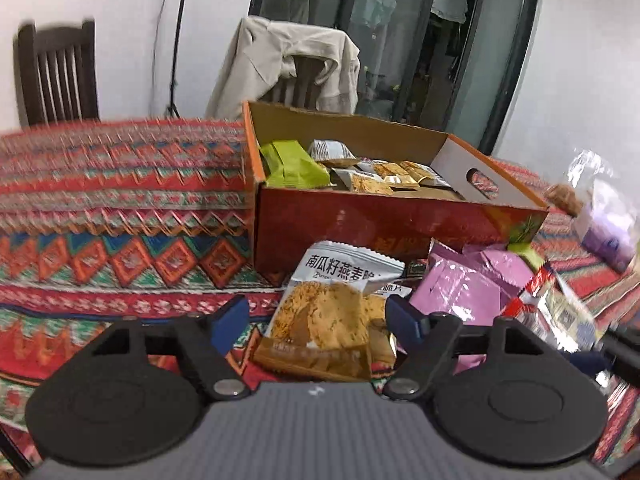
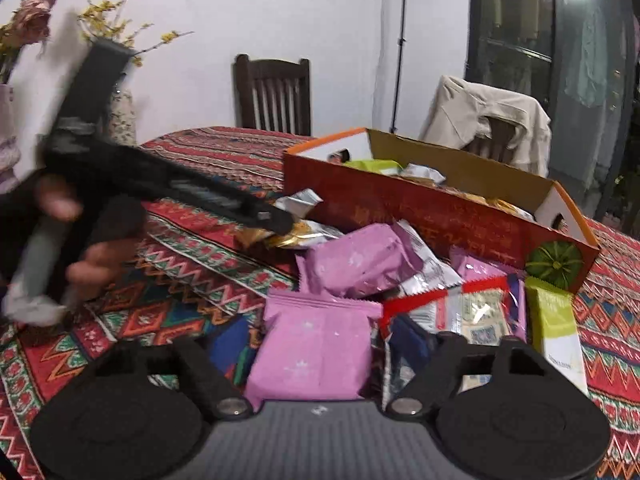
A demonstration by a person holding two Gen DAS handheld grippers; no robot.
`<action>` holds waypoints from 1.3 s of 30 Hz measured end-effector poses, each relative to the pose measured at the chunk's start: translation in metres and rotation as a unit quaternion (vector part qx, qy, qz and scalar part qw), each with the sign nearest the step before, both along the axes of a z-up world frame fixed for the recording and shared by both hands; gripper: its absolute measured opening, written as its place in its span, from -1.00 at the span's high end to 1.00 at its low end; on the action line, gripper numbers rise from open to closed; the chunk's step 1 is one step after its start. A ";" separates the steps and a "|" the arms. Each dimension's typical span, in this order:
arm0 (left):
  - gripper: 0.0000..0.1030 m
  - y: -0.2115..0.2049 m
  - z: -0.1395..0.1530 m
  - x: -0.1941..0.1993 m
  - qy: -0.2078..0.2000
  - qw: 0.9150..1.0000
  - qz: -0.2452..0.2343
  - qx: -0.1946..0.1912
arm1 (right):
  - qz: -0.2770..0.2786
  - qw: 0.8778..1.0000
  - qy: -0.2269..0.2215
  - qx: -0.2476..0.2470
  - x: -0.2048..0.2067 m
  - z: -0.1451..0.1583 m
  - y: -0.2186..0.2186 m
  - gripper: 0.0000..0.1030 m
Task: Organize snacks
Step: 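Grasp a cracker packet with the left gripper while the right grasps a pink packet, then carry both packets into the box and open both grippers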
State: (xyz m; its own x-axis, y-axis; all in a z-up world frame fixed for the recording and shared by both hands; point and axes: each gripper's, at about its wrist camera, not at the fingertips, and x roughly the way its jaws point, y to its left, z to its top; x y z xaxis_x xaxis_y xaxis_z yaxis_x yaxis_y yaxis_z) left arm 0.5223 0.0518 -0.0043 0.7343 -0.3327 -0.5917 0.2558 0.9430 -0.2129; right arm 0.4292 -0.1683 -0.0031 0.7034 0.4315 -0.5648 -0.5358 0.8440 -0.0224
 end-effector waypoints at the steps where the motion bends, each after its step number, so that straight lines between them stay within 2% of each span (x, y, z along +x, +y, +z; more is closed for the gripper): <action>1: -0.37 0.004 -0.004 0.004 0.010 1.000 -0.002 -0.016 | 0.004 1.000 0.003 0.000 0.001 -0.001 0.001 -0.40; 2: -0.31 0.008 -0.007 0.005 0.021 0.999 0.001 -0.032 | 0.006 1.000 0.004 -0.009 0.000 -0.004 0.005 -0.41; 3: -0.03 0.011 -0.008 0.004 0.017 0.999 0.004 -0.039 | 0.004 1.000 -0.002 -0.023 0.000 -0.006 0.008 -0.41; 5: 0.05 0.016 -0.005 0.000 0.024 0.999 0.006 -0.046 | -0.006 0.999 -0.001 -0.049 0.001 -0.012 0.012 -0.38; 7: 0.15 0.021 0.001 -0.011 0.020 0.999 0.013 -0.049 | -0.011 0.999 0.013 -0.029 0.005 -0.012 0.007 -0.37; 10: 0.16 0.026 0.014 -0.043 -0.001 0.999 0.027 -0.045 | -0.015 1.000 0.020 -0.012 0.004 -0.010 0.001 -0.19; 14: 0.16 0.034 0.027 -0.101 -0.019 0.997 0.054 -0.053 | 0.010 0.999 0.039 0.017 -0.010 -0.007 -0.002 -0.18; 19: 0.16 0.035 0.021 -0.169 0.008 0.993 0.087 -0.082 | 0.031 0.998 0.040 0.027 -0.054 -0.008 -0.001 -0.18; 23: 0.15 0.027 0.020 -0.199 0.014 0.994 0.086 -0.060 | 0.035 0.997 0.051 0.041 -0.088 -0.007 -0.012 -0.18; 29: 0.15 0.012 0.033 -0.208 0.001 0.996 0.076 -0.053 | 0.014 0.997 0.047 0.051 -0.115 0.002 -0.037 -0.18; 33: 0.15 -0.005 0.041 -0.199 -0.010 0.997 0.056 -0.051 | -0.008 0.997 0.034 0.073 -0.120 0.012 -0.060 -0.18; 36: 0.15 -0.016 0.055 -0.182 -0.023 0.998 0.038 -0.049 | -0.020 0.995 0.022 0.090 -0.112 0.024 -0.076 -0.18; 39: 0.15 -0.024 0.076 -0.148 -0.036 0.997 0.017 -0.066 | -0.024 0.993 0.003 0.115 -0.094 0.045 -0.094 -0.18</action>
